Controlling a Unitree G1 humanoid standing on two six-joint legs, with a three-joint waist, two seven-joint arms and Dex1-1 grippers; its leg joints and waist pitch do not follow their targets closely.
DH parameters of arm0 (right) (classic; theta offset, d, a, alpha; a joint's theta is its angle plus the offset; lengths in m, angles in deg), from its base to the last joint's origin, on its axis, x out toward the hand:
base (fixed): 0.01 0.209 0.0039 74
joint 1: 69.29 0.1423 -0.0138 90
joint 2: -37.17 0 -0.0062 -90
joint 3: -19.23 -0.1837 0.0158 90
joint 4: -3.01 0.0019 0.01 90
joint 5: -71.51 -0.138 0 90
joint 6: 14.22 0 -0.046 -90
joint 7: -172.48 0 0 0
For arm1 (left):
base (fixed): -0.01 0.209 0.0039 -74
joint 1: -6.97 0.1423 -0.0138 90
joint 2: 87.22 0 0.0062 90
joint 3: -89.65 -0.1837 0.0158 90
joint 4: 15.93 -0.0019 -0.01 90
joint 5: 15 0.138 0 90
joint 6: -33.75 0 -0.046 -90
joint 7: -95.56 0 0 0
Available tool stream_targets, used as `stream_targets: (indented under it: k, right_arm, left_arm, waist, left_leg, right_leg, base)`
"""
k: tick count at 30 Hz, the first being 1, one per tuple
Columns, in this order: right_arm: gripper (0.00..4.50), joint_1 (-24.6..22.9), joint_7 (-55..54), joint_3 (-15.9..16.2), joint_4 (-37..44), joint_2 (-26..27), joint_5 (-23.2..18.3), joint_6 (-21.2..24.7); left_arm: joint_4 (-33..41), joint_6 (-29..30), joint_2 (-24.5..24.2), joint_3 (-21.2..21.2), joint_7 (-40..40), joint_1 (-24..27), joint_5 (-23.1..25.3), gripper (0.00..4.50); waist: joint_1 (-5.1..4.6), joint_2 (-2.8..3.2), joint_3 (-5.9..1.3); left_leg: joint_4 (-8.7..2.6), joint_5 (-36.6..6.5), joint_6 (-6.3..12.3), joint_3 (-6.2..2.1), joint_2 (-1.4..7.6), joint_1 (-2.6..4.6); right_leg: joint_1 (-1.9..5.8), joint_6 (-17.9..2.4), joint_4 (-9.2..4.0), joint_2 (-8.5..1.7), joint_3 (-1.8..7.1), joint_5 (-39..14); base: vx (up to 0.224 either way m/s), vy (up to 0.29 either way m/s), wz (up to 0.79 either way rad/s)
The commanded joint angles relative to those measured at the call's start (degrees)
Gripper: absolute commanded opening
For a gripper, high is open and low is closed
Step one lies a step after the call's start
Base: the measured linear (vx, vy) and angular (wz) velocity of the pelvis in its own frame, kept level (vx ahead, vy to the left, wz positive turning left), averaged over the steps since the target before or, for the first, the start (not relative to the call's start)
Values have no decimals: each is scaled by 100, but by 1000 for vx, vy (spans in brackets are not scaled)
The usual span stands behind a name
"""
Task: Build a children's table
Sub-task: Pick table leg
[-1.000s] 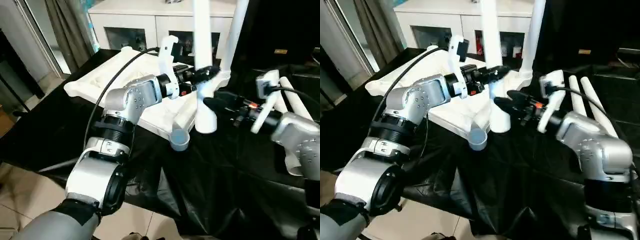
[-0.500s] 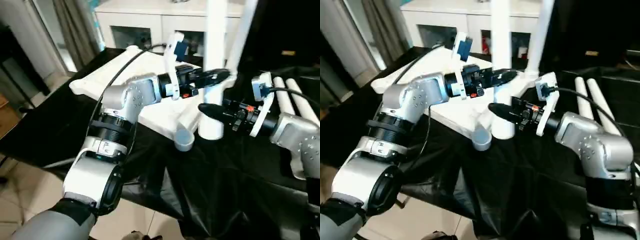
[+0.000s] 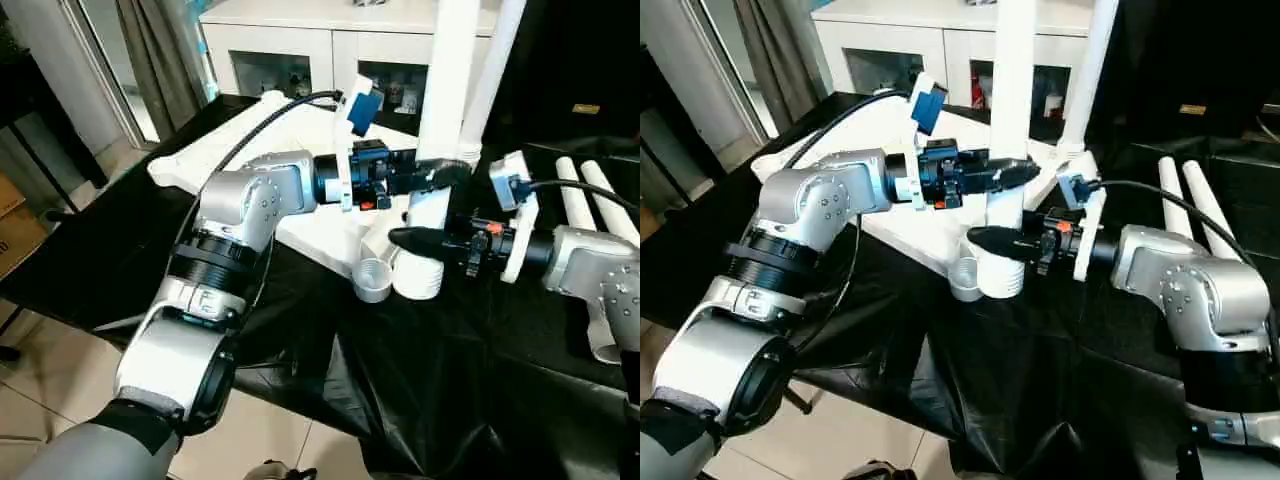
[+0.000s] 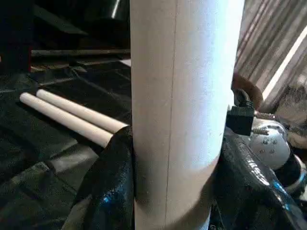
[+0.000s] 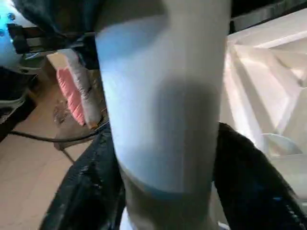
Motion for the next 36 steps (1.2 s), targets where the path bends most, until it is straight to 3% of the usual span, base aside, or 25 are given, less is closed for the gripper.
stream_targets:
  k: [1, 6, 16, 18, 26, 31, 36]
  right_arm:
    - [232, 115, -25, 56, -85, -87, 29, 63]
    - [200, 103, 25, 140, -67, -121, 5, 91]
    - [195, 75, 65, 271, -91, -138, 76, 44]
    - [264, 87, 14, 286, -132, -123, 133, -3]
    - [295, 102, 6, 306, -159, -113, 143, -37]
    - [295, 90, 90, 256, -78, -96, -4, 72]
    - [254, 63, 136, 246, -43, -109, -71, 147]
  left_arm:
    - [210, 36, -35, -103, -235, -7, -32, 189]
    - [242, 43, -57, -131, -291, 1, -16, 189]
    - [188, 26, -51, -127, -305, -40, -32, 189]
    - [171, 24, -48, -112, -301, -48, -38, 189]
    - [230, 37, -80, -171, -374, 9, -44, 189]
    - [199, 17, -72, -173, -398, -7, -26, 189]
    - [199, 18, -73, -165, -412, -16, -28, 189]
  waist:
    - [16, -242, -485]
    - [19, -242, -485]
    - [14, -241, -482]
    - [12, -254, -483]
    - [15, -248, -482]
    - [11, -239, -484]
    - [15, -239, -487]
  left_leg:
    - [-278, -365, 634, -143, 259, 116]
    - [-272, -340, 640, -142, 254, 108]
    - [-274, -406, 605, -143, 257, 119]
    - [-272, -377, 599, -141, 250, 108]
    - [-270, -385, 610, -141, 249, 111]
    - [-272, -399, 613, -144, 258, 119]
    - [-269, -378, 626, -144, 256, 116]
  right_leg:
    - [326, -1111, -390, -389, 202, -1323]
    - [329, -1112, -387, -389, 202, -1316]
    - [321, -1102, -397, -385, 202, -1390]
    - [326, -1090, -392, -386, 202, -1390]
    - [325, -1073, -400, -388, 199, -1436]
    - [322, -1101, -394, -380, 200, -1391]
    - [326, -1111, -389, -382, 199, -1360]
  base:
    - [0, 0, 0]
    - [0, 0, 0]
    - [0, 0, 0]
    - [0, 0, 0]
    - [0, 0, 0]
    - [0, 0, 0]
    - [0, 0, 0]
